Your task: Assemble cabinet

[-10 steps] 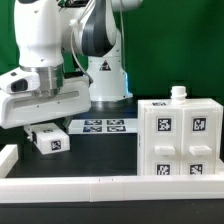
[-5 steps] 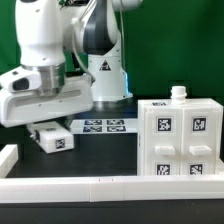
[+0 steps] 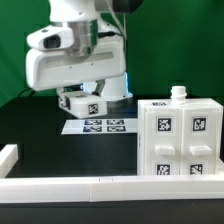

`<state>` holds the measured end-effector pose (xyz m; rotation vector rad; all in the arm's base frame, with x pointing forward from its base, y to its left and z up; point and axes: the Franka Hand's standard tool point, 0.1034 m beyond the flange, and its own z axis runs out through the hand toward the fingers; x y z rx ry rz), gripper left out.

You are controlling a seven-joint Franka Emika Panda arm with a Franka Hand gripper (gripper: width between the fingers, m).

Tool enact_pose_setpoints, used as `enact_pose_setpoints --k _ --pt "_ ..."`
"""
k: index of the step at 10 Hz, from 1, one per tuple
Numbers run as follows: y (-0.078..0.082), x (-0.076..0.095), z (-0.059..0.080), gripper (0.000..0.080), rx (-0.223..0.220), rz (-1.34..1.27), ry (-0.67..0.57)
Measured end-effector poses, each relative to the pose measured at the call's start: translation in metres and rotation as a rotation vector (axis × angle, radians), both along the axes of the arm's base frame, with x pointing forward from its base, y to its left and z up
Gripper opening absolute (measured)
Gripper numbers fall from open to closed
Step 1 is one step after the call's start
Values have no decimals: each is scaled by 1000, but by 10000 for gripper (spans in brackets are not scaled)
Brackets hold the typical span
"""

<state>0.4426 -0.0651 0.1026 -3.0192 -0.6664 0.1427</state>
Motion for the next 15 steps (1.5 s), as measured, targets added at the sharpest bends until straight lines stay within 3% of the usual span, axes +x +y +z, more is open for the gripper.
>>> enact_pose_setpoints --k 3,5,9,11,12,15 --pt "50 35 42 560 -7 -104 -3" --pt "59 53 46 560 -10 -115 -7" --pt "59 51 43 560 -11 -113 -1" --pt "79 59 58 560 -14 -142 4" --pt "91 73 69 560 -9 -141 -3" --pt "117 109 85 560 2 -143 -32"
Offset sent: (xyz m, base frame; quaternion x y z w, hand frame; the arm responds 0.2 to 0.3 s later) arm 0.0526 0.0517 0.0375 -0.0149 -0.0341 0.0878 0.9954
